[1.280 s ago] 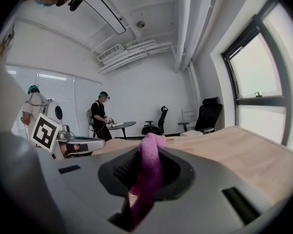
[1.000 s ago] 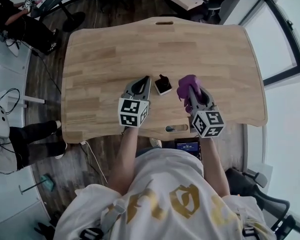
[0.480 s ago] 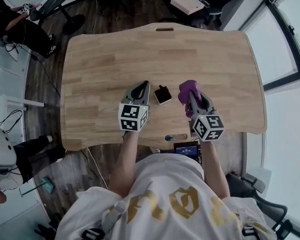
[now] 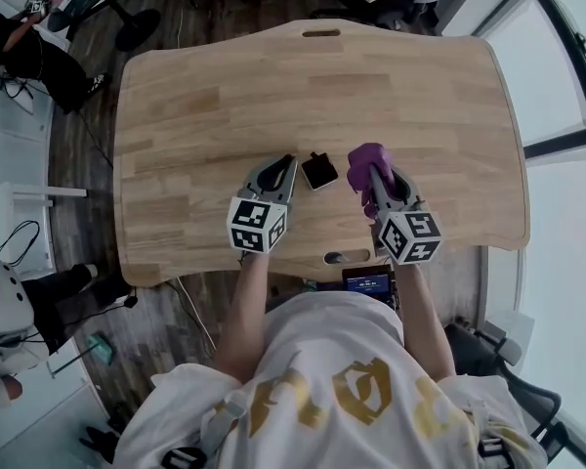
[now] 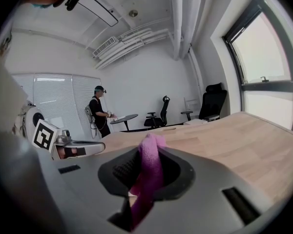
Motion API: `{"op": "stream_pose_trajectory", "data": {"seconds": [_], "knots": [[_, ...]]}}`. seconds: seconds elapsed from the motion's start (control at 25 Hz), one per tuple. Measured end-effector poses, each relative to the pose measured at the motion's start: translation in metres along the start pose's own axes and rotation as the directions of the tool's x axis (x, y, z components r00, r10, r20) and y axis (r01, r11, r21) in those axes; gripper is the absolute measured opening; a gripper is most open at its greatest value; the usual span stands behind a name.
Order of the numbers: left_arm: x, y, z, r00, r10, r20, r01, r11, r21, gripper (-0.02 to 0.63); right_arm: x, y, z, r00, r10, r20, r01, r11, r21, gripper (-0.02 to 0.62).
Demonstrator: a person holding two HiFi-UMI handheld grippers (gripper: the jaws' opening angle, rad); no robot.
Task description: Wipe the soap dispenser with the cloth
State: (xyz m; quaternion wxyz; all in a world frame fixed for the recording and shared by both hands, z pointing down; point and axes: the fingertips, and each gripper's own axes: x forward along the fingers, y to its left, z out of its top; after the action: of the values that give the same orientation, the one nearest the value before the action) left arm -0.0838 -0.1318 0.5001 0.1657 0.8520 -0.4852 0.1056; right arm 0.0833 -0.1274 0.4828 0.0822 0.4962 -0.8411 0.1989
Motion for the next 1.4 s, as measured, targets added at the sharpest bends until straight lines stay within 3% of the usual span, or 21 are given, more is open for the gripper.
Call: {"op": "stream_pose_trajectory", "data": {"seconds": [0.28, 0.4, 0.64, 0.8, 0.96, 1.16, 1.4], "knots": [[0.005, -0.006, -0.033, 0.994, -0.089, -0.059, 0.086, 0.995, -0.059, 0.028, 0.012, -0.001, -0.019, 0.998, 0.006, -0.063, -0.006, 1.000, -0.001, 0.052], [0.007, -0.010, -0.036, 0.989, -0.142, -0.041, 0.138, 0.986, -0.091, 0.134, 0.018, -0.002, -0.026, 0.995, 0.019, -0.093, -0.019, 1.000, 0.001, 0.052], [0.017, -0.012, -0.055, 0.980, -0.182, -0.085, 0.175, 0.980, -0.093, 0.200, 0.028, -0.009, -0.040, 0.990, 0.011, -0.142, -0.010, 1.000, 0.002, 0.052], [0.022, -0.018, -0.068, 0.966, -0.226, -0.126, 0.219, 0.973, -0.070, 0.264, 0.033, -0.009, -0.046, 0.986, 0.021, -0.165, -0.021, 1.000, 0.006, 0.052], [0.032, -0.026, -0.083, 0.947, -0.265, -0.184, 0.269, 0.963, -0.001, 0.341, 0.041, -0.011, -0.049, 0.983, 0.032, -0.179, -0.032, 0.999, 0.004, 0.052], [0.042, -0.030, -0.100, 0.928, -0.290, -0.235, 0.303, 0.953, 0.023, 0.365, 0.045, -0.011, -0.054, 0.980, 0.038, -0.198, -0.039, 0.999, 0.003, 0.052], [0.052, -0.027, -0.102, 0.946, -0.244, -0.212, 0.275, 0.952, 0.132, 0.367, 0.051, -0.012, -0.058, 0.976, 0.052, -0.212, -0.051, 0.999, 0.010, 0.052]]}}
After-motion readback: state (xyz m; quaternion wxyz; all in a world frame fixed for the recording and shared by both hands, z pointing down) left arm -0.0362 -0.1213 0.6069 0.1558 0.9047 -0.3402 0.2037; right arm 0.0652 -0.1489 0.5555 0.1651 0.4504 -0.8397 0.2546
